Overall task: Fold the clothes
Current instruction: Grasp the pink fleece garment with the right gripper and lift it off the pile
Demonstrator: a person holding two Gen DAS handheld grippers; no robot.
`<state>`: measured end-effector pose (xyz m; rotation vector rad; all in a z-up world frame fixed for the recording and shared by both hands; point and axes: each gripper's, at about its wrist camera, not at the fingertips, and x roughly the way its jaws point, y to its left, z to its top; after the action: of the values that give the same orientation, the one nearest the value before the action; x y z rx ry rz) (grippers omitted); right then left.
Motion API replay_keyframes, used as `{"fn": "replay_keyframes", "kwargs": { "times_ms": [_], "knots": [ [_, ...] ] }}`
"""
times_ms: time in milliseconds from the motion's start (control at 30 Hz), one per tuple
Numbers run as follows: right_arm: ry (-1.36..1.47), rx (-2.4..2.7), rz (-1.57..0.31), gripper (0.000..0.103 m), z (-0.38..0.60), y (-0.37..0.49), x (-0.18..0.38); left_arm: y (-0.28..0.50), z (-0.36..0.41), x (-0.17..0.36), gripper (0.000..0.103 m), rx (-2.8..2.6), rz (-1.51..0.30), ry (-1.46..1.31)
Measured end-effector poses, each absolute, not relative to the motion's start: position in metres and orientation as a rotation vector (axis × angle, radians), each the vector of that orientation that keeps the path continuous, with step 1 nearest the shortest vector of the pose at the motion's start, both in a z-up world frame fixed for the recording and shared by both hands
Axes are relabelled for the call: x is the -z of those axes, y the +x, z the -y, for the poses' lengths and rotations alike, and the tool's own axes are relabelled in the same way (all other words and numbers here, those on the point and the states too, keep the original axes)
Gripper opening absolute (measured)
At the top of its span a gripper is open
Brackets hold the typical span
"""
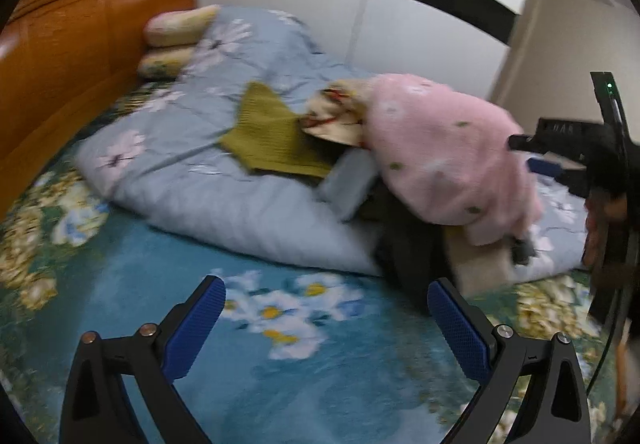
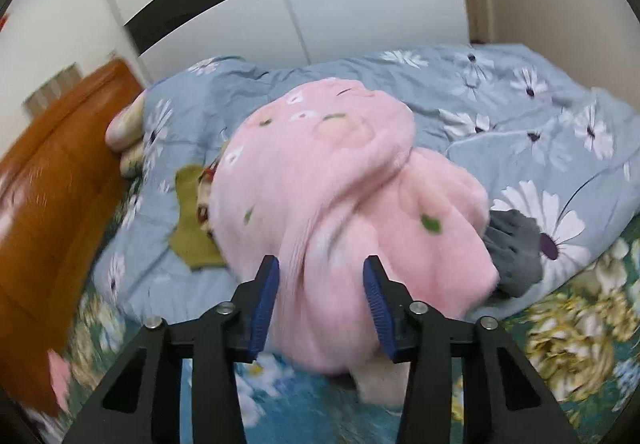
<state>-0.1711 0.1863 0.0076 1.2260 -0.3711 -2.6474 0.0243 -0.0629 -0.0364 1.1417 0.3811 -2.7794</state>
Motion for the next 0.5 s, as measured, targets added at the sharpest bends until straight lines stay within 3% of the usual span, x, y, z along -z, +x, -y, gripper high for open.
{"fn": "replay_keyframes", "kwargs": {
  "times_ms": [133,167,200,233,333,500],
  "knots": [
    [1.272,2.611,0.504,0.043,-0.186,-0.195,-0.002,0.037,0.089,0.041,0.102,2.725,-0.427,1.133],
    [1.278,2.597,0.54,0.038,-0.187,-0.2,-0.001,0.04,0.093,0.041,0.102,2.715,-0.438,1.129],
    [1.286,2.58,0.582,0.022,-0.188,-0.204,0.0,0.044,0.097,0.042,0.102,2.705,-0.45,1.125],
    [1.299,2.559,0.635,0.015,-0.19,-0.207,0.0,0.047,0.101,0.042,0.102,2.703,-0.451,1.136],
    [1.257,2.516,0.743,0.009,-0.194,-0.207,-0.009,0.056,0.108,0.041,0.102,2.689,-0.49,1.13],
    [1.062,2.442,0.799,0.008,-0.203,-0.188,-0.048,0.064,0.109,0.034,0.101,2.701,-0.549,1.114]
  ]
}}
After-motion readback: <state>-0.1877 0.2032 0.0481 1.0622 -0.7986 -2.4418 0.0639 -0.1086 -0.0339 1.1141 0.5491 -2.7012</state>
